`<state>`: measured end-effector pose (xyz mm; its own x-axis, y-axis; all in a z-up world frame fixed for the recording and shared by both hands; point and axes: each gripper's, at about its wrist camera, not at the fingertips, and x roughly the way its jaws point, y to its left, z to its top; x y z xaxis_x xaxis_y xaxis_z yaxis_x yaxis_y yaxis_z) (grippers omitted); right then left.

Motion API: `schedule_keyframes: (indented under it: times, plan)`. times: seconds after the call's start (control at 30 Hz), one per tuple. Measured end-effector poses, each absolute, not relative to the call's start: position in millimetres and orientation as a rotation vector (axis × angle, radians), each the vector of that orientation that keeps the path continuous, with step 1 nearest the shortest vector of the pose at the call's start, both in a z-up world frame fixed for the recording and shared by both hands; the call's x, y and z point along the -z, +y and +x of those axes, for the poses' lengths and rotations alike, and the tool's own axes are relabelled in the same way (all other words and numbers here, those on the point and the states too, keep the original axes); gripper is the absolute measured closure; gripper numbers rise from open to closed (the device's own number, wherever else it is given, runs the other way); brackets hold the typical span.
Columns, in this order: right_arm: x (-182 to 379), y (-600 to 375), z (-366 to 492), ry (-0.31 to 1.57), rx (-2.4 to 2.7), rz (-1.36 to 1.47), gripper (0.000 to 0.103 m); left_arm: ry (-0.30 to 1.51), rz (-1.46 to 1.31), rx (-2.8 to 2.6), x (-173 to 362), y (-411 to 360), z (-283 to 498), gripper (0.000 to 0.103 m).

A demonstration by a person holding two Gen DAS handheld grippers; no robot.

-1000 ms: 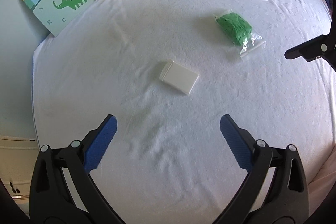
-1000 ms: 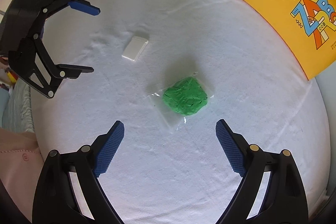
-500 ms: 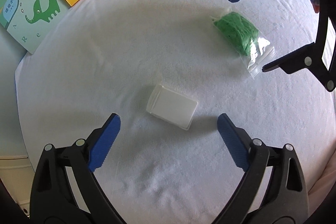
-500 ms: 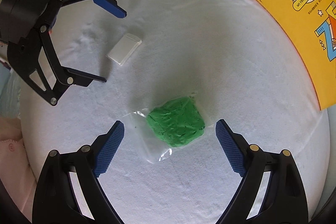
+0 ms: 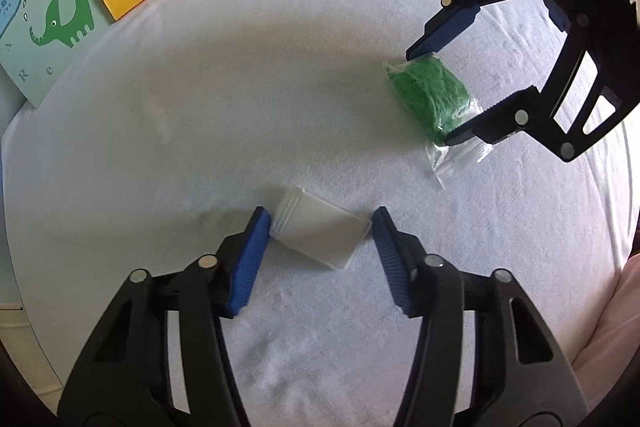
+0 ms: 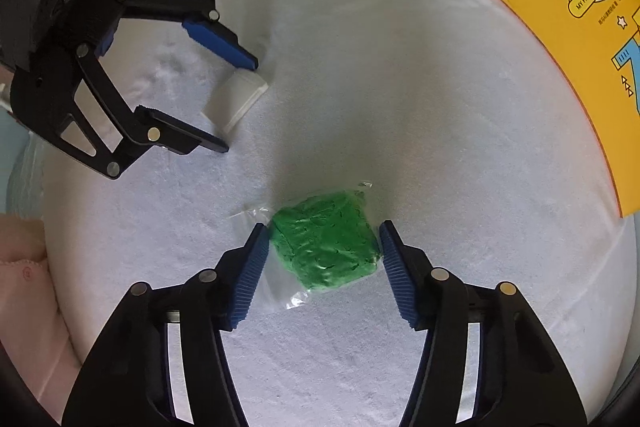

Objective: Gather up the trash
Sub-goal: 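Grasp the white eraser with the left tool while the right tool grasps the green bag, then carry the eraser with the left tool while the right tool carries the green bag to the bin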

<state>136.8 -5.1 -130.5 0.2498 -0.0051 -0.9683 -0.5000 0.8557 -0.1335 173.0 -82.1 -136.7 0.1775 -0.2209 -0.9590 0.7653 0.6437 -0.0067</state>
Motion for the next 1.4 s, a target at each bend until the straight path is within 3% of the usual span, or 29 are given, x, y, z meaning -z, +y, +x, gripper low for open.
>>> schedule_keyframes:
  times: [0.67, 1.4]
  plan:
    - [94.6, -18.9, 114.1, 1.264, -0.375, -0.328, 0.088, 1.195, 0.520, 0.677, 107.0, -71.5, 146.1, 0.054]
    - [54.8, 89.3, 88.0, 1.134, -0.536, -0.512, 0.092, 1.153, 0.434, 0.430, 58.4, 17.6, 64.4, 0.054]
